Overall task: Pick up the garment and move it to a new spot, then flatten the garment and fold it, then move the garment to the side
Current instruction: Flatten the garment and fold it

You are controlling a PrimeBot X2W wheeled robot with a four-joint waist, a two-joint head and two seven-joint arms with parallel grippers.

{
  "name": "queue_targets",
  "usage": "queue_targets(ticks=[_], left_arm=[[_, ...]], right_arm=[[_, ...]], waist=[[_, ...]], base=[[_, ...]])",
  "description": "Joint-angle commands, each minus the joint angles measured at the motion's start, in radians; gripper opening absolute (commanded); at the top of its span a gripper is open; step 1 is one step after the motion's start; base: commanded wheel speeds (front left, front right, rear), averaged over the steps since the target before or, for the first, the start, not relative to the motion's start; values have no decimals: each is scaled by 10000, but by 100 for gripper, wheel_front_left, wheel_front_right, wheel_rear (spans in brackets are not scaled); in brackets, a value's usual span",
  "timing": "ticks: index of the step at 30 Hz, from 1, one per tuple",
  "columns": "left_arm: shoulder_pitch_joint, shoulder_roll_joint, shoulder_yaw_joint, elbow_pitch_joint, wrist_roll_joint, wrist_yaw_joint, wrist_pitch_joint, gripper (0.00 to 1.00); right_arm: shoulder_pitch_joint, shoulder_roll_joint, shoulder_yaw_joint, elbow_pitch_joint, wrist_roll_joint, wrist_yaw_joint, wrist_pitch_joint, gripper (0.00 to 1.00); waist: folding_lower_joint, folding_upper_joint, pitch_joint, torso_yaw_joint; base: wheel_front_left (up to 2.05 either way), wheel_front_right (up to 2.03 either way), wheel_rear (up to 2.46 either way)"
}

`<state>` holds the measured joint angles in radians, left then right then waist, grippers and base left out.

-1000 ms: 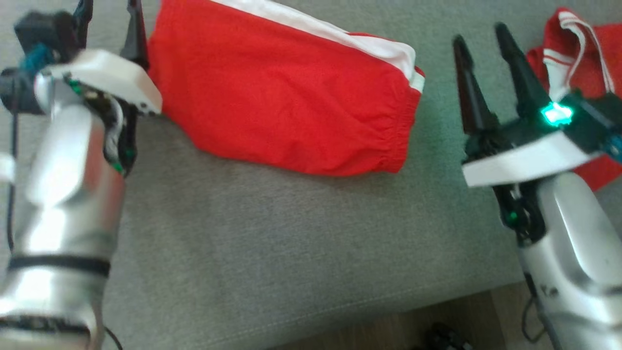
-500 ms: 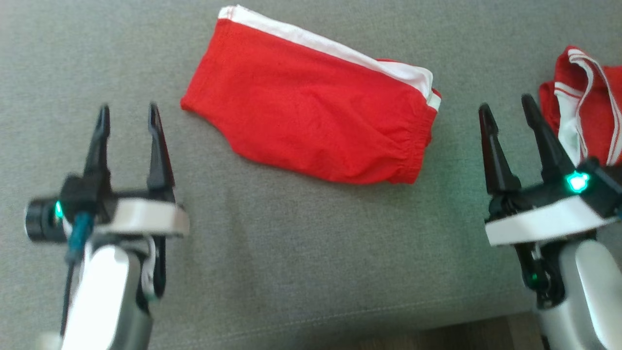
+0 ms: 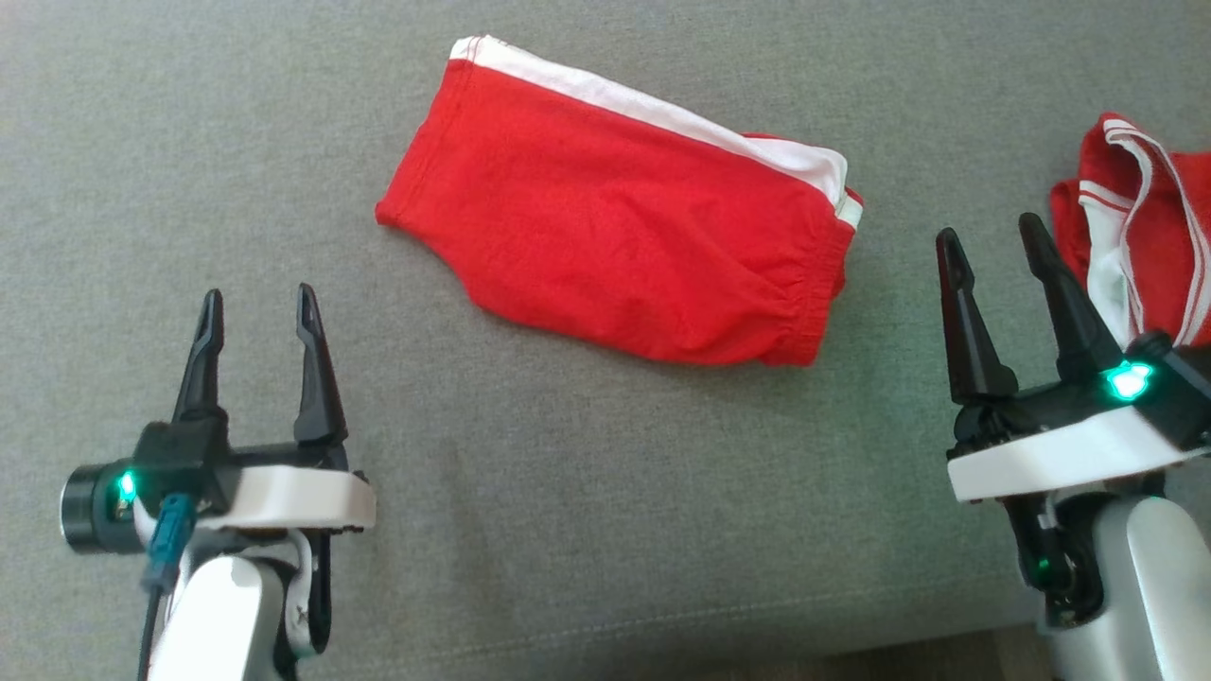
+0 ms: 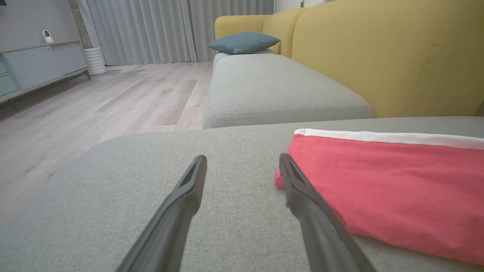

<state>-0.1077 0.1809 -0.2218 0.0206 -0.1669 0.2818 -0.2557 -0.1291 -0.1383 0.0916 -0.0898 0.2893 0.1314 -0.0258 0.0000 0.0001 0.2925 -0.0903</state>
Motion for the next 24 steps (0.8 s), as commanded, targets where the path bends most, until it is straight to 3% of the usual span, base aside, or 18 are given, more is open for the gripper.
queue_targets(ticks=[1, 9, 12, 19, 24], left_arm=[[-129, 179, 260, -421, 119, 70, 4, 100], [-699, 311, 54, -426, 143, -189, 211, 100], [-1656, 369, -211, -200, 44, -703, 574, 100], [-4289, 449, -644, 2064, -431, -1897, 2692, 100], [-5441, 567, -745, 4037, -713, -2390, 4039, 100]], right_arm=[[101, 13, 143, -428, -33, -7, 30, 100], [65, 36, 99, -551, -20, -7, 63, 100], [-14, 35, 95, -601, -6, -7, 90, 100], [-276, 94, 303, -476, 95, -7, 70, 100], [-363, 193, 407, -223, 214, -7, -40, 100]], waist=[[0, -1, 2, -2], [0, -1, 227, 4], [0, -1, 460, -41], [0, -1, 951, -391], [0, -1, 1075, -695]], base=[[0, 0, 0], [0, 0, 0], [0, 0, 0], [0, 0, 0], [0, 0, 0]])
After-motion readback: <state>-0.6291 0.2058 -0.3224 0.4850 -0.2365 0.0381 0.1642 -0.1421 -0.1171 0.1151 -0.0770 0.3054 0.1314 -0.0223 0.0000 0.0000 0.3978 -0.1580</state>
